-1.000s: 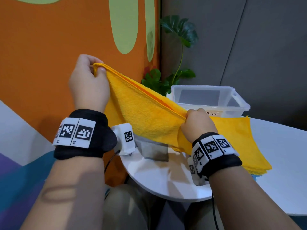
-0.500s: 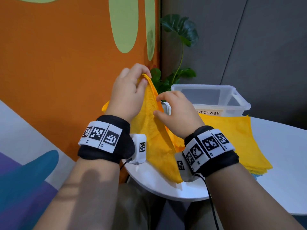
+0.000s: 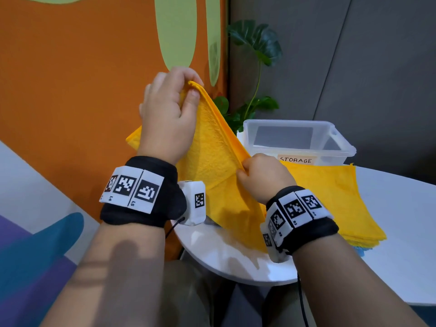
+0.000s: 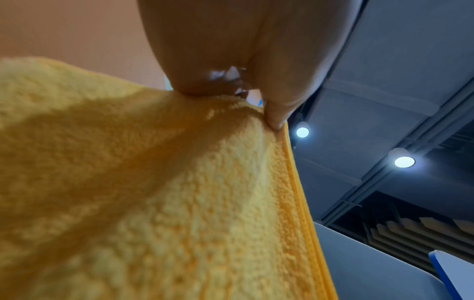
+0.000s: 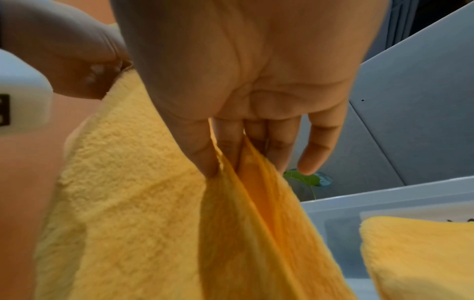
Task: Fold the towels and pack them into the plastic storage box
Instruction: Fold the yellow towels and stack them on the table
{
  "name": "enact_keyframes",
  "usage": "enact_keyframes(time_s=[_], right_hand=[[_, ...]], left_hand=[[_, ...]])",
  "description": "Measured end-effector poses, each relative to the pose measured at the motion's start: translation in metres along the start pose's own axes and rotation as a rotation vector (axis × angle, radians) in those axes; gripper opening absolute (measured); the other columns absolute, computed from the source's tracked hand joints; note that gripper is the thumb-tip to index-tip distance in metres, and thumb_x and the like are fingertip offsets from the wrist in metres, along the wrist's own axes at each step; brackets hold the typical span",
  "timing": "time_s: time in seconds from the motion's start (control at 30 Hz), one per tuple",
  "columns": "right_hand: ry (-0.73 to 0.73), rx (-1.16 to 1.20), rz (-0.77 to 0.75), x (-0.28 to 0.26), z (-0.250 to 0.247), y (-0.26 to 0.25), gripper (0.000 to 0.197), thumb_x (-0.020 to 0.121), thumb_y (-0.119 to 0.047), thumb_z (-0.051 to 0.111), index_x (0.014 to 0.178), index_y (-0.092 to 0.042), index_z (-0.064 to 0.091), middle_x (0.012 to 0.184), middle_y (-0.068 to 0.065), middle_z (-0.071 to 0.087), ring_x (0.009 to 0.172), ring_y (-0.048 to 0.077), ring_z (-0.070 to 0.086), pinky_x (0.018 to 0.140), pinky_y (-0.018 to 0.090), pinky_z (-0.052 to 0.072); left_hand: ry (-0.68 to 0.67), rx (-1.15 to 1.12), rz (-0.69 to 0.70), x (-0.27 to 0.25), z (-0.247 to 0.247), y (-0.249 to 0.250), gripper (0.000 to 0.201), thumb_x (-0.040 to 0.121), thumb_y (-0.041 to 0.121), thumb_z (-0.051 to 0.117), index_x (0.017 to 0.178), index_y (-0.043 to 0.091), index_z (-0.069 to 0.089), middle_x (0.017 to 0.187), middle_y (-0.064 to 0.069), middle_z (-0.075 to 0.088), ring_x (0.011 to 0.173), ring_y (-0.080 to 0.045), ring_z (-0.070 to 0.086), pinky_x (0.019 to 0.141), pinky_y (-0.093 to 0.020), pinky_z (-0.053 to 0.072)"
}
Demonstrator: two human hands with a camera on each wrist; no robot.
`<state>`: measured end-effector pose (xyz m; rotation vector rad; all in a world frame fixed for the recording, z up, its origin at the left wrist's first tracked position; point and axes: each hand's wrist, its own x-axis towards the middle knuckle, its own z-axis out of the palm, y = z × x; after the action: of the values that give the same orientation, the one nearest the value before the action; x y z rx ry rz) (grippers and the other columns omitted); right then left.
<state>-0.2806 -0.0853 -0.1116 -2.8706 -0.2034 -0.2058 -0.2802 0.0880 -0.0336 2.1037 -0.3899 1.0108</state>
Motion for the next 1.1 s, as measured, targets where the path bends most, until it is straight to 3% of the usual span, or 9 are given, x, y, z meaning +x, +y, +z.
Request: enact_keyframes(time_s=[0.17,0.43,0.63,0.8,0.93,1.1], right_hand=[[-0.083,-0.041,0.119,-0.002,0.0,0.01,0.028,0.09,-0.029,0.044,0.064,-0.018,0.042,0.073,0.002,0.044,0.073,0.024,0.051,0.065,0.033,0.044],[-0.064,0.03,0.164,-0.002,-0.002,0.025,0.021,0.088,-0.031,0.041,0.069,-0.021,0.04,0.076,0.003,0.045,0.076,0.026,0.053,0.065,0.033,0.043],[-0.022,-0.002,0.209,0.0,-0.002,0.03,0.019,0.087,-0.03,0.041,0.078,-0.017,0.051,0.08,0.004,0.048,0.077,0.027,0.054,0.069,0.035,0.048],[0.037,0.066,0.195,0.0,-0.003,0.034,0.011,0.088,-0.023,0.039,0.09,-0.018,0.048,0.084,0.007,0.053,0.076,0.027,0.055,0.068,0.038,0.051],[0.05,0.075,0.175,0.001,-0.008,0.035,0.017,0.089,-0.026,0.04,0.076,-0.018,0.046,0.077,0.006,0.05,0.073,0.025,0.053,0.06,0.031,0.042],[0.085,0.025,0.187,0.001,-0.011,0.036,0.04,0.093,-0.031,0.044,0.058,-0.012,0.038,0.059,0.005,0.041,0.054,0.017,0.039,0.047,0.027,0.026]], left_hand=[[0.145,0.069,-0.117,0.008,-0.014,-0.019,0.025,0.091,0.024,0.042,0.11,0.021,0.058,0.113,-0.003,0.058,0.11,-0.023,0.049,0.095,-0.041,0.038],[0.272,0.204,-0.398,0.004,-0.03,-0.055,0.025,0.095,0.022,0.041,0.115,0.021,0.056,0.122,-0.006,0.055,0.118,-0.025,0.045,0.098,-0.034,0.031],[0.324,0.243,-0.568,-0.001,-0.037,-0.07,0.022,0.097,0.025,0.04,0.114,0.025,0.054,0.125,-0.003,0.052,0.119,-0.026,0.045,0.101,-0.042,0.031],[0.376,0.266,-0.643,-0.002,-0.042,-0.078,0.022,0.098,0.028,0.04,0.115,0.025,0.054,0.127,-0.002,0.051,0.122,-0.026,0.044,0.101,-0.043,0.03],[0.389,0.287,-0.684,-0.005,-0.043,-0.081,0.022,0.099,0.028,0.039,0.116,0.025,0.053,0.128,-0.002,0.051,0.124,-0.026,0.042,0.101,-0.046,0.029],[0.412,0.302,-0.716,-0.004,-0.044,-0.085,0.024,0.1,0.027,0.038,0.119,0.023,0.051,0.129,-0.003,0.051,0.125,-0.027,0.041,0.101,-0.045,0.03]])
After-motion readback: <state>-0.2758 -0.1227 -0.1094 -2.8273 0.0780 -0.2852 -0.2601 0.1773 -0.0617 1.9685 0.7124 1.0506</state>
